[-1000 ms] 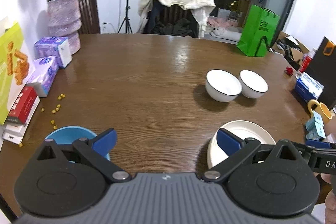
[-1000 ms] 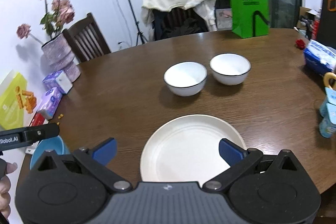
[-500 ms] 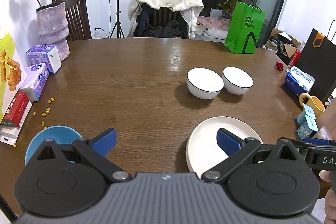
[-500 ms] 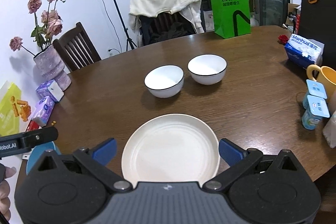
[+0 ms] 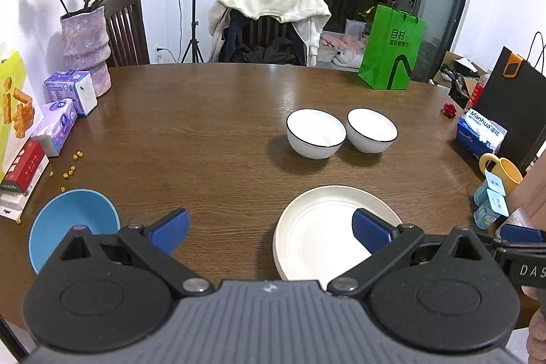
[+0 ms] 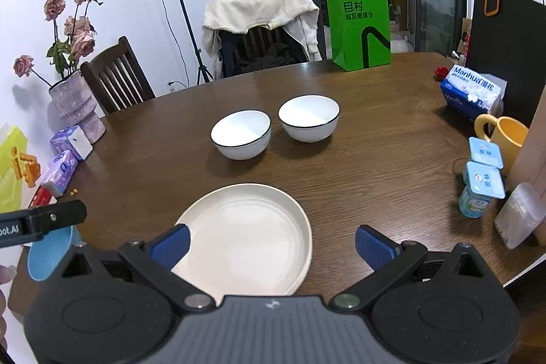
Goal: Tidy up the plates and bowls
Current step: 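Move both grippers past the plate stack toward the white bowls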
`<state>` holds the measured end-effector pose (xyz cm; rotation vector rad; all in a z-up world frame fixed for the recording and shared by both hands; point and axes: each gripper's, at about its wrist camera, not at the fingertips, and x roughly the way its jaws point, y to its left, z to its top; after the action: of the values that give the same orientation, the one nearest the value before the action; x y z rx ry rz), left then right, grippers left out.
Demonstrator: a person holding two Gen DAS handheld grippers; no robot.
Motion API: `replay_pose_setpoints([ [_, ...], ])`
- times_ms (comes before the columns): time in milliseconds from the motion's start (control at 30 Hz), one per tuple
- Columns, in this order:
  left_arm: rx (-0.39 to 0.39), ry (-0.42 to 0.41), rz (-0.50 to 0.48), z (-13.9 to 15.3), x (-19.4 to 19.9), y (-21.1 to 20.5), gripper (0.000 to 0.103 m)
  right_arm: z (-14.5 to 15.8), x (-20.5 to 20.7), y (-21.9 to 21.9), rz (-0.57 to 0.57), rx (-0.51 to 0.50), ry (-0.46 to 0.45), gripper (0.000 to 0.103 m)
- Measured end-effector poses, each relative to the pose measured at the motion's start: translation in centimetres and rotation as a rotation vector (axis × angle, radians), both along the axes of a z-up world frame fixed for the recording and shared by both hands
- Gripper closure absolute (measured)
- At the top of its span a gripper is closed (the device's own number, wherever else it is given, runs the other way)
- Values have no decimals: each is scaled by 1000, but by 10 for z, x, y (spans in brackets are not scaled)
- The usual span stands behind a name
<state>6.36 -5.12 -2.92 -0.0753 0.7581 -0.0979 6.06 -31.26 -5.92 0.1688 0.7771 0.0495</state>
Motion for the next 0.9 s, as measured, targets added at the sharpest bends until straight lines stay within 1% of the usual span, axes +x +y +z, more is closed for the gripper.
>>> replay_pose_setpoints([
  [233,10,1,3,2,3,-9,0,0,0,-4,22,-10,5,0],
  [400,5,5,-1,2,16,-13,0,0,10,-7,25,4,19,0],
  [500,-1,3,-10,1,27,-17,0,0,19,-9,26,4,27,0],
  [633,-8,8,-19,0,46,-22,0,0,34,-11,18,-20,31,0],
  [900,-11,22,-37,-2,88,-32,0,3,73,-22,-1,-27,34,0],
])
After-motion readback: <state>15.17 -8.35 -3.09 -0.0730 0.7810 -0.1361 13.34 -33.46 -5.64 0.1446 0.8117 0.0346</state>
